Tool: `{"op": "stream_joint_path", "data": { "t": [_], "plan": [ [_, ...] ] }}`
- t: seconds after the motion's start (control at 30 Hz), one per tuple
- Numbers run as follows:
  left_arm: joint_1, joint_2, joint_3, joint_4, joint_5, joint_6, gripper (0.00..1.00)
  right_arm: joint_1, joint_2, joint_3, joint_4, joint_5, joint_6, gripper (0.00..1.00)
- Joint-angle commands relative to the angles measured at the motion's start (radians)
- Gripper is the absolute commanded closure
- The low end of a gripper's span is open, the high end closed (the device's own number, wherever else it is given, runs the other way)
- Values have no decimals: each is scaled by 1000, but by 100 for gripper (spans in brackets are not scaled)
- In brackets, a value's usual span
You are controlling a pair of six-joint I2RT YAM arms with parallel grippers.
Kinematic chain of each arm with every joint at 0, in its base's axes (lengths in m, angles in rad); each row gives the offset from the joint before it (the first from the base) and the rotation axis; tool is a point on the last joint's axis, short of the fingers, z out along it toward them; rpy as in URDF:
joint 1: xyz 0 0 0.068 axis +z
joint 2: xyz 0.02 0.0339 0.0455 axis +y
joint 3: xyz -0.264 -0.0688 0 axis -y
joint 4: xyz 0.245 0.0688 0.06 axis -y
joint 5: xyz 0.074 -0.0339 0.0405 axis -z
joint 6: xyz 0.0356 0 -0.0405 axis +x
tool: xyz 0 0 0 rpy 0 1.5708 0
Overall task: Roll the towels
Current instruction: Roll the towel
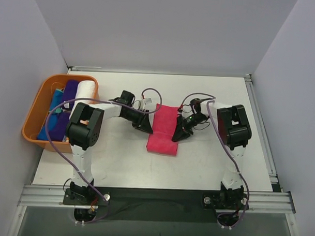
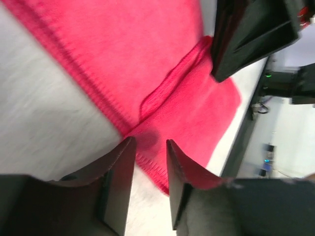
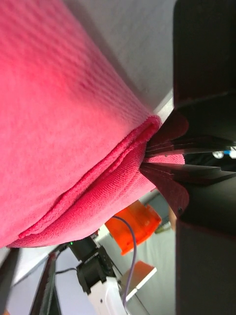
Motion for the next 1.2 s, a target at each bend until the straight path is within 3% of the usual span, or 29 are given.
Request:
{"op": "stream_joint_path", "data": {
  "t": [0.0,0.17,0.27,0.5,0.73,0.9,1.17],
  "plan": [
    [22,-149,-8,-72,-75,161,52,-15,-82,1,43,140,-33,84],
    [17,-395,-134,-69,-117,314,30,2,-231,18,30,97,-50,66],
    [-19,-551,-206,-69,-257,488,24,54,-257,33,32,100,-44,63],
    [-205,-691,-376,40,-635,848,19,147,-169,52,33,99,-20,65],
    [-426,-687,-447,128,-729,1002,15,147,-18,23,35,157,-80,70],
    [-585,-645,-545,307,-818,1092,15,141,36,29,18,180,-136,73],
    [-639,-486,-537,440,-933,1070,17,138,56,70,-40,157,-177,78]
  ]
}}
